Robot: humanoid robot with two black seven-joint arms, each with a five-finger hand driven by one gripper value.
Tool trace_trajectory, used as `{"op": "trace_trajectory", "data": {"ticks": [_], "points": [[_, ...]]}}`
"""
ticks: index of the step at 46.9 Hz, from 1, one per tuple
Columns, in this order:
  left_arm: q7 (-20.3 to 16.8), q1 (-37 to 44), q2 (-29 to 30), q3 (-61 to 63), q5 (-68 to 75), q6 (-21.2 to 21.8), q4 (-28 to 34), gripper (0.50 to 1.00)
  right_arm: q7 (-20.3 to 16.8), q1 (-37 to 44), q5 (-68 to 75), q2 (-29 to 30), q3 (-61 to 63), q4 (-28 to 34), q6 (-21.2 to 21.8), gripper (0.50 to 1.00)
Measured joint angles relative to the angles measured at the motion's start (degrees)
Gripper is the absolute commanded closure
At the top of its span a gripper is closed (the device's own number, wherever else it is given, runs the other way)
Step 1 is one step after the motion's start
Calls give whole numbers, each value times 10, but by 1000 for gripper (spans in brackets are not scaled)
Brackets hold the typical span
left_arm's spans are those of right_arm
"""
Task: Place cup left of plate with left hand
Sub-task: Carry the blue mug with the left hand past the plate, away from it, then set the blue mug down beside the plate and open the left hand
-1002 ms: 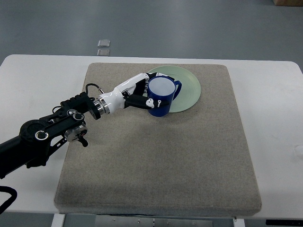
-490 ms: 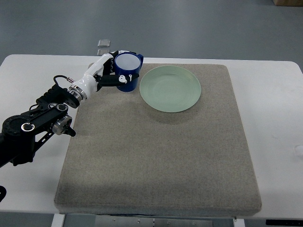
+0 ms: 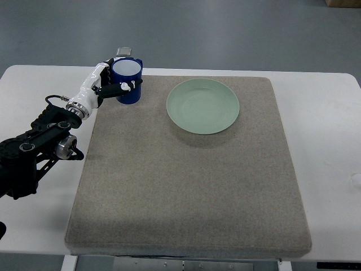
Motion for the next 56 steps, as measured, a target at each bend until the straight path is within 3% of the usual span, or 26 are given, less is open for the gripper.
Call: {"op": "trace_trajectory", "data": {"ticks": [5,15,23,56], "points": [[0,1,-3,0,0,1,1,731,0,0,0,0,0,0,0,568],[-2,0,-6,1,-1,3,10,729,0,0,0,0,0,0,0,568],[-26,0,-13,4,1,3,34,722,0,0,0,0,0,0,0,568],[-39,4,-23,6,-3,3,45,549,0,0,0,0,0,0,0,568]]}}
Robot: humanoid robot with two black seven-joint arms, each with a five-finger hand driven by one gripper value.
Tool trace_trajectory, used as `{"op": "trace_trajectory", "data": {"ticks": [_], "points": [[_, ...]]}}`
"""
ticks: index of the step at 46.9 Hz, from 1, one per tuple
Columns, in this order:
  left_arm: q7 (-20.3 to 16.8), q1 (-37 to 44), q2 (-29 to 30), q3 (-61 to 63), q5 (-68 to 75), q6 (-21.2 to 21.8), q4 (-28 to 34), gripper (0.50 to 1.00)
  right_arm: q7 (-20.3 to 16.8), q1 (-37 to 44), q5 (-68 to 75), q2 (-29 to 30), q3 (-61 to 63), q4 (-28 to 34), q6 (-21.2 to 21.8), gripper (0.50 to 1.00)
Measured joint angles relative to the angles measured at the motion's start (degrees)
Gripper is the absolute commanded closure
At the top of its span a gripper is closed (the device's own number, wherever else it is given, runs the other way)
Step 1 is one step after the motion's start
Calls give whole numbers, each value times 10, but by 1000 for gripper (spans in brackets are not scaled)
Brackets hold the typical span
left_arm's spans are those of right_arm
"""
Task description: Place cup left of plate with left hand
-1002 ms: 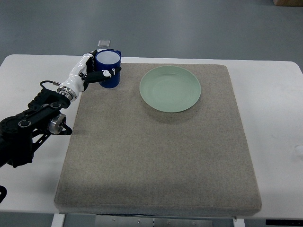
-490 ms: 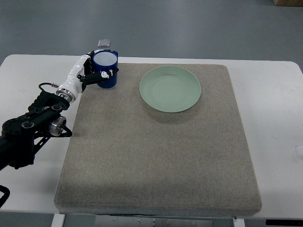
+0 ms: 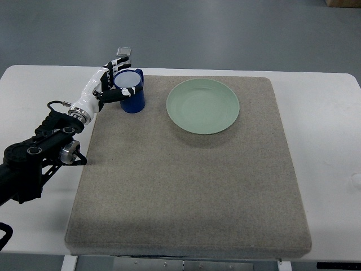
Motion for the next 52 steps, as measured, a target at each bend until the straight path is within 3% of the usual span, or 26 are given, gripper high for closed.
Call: {"op": "trace_trajectory", "data": {"ticks": [43,52], "points": [[0,-38,10,-122,-93,-17,-56,506,0,0,0,0,0,0,0,568],[25,-77,8,-130,-155,-9,-48,506,0,0,0,0,0,0,0,568]]}}
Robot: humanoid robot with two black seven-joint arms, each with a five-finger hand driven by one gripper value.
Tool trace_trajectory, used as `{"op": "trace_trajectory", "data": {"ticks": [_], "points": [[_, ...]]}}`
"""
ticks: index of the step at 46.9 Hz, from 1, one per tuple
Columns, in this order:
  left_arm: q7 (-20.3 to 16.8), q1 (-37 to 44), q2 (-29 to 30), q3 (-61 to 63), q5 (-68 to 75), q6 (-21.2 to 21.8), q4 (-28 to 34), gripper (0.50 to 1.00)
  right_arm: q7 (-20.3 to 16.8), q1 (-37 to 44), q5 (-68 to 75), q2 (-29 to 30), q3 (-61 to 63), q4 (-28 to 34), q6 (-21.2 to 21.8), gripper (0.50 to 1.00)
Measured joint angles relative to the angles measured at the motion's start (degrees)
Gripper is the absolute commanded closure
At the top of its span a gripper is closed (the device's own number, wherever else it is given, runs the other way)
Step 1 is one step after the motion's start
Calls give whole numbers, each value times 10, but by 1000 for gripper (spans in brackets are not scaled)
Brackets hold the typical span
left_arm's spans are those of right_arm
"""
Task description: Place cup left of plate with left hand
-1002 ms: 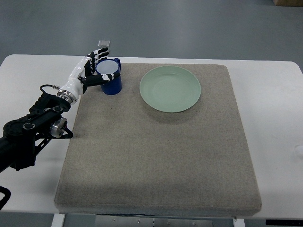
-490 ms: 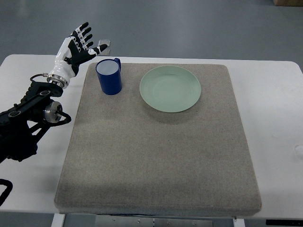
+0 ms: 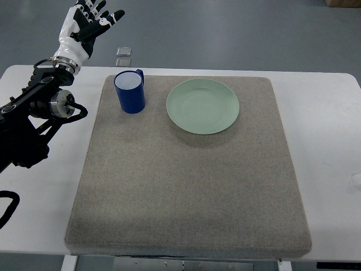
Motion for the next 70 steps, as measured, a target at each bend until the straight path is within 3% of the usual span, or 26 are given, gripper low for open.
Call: {"op": "trace_trajectory", "data": {"ticks": [7,18,34,70], "points": [[47,-17,-5,0,-62,4,9,506,0,0,0,0,0,0,0,568],[66,-32,-6,0,-114,14,16,504,0,0,0,0,0,0,0,568],[64,-32,-5,-3,-167,-73,51,501,0,0,0,0,0,0,0,568],[62,-47,-13,-3,-160,-76,55,501,0,0,0,0,0,0,0,568]]}}
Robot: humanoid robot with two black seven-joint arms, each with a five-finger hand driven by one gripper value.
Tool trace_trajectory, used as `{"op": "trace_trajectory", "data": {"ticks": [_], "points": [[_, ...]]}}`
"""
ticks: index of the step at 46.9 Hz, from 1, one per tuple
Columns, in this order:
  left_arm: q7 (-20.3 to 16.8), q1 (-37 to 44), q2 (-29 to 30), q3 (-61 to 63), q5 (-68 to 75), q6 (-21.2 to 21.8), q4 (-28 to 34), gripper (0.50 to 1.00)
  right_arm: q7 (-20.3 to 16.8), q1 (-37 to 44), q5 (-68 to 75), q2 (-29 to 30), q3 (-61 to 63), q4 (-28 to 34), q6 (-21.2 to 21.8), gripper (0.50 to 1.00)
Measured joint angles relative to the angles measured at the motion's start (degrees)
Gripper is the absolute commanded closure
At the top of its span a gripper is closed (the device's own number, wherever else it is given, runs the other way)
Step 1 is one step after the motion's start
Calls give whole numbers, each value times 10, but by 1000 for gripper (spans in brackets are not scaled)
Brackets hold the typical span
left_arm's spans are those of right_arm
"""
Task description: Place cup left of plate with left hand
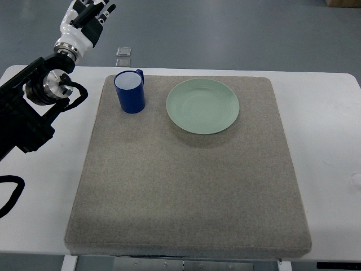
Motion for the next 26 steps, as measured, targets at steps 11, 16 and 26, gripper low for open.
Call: {"op": "trace_trajectory", "data": {"ticks": [11,16,26], "points": [[0,0,-1,6,1,-1,2,501,0,0,0,0,0,0,0,568],[0,0,-4,7,1,-1,1,504,0,0,0,0,0,0,0,568],[0,0,-4,6,1,-1,1,501,0,0,-2,0,0,2,4,568]]}}
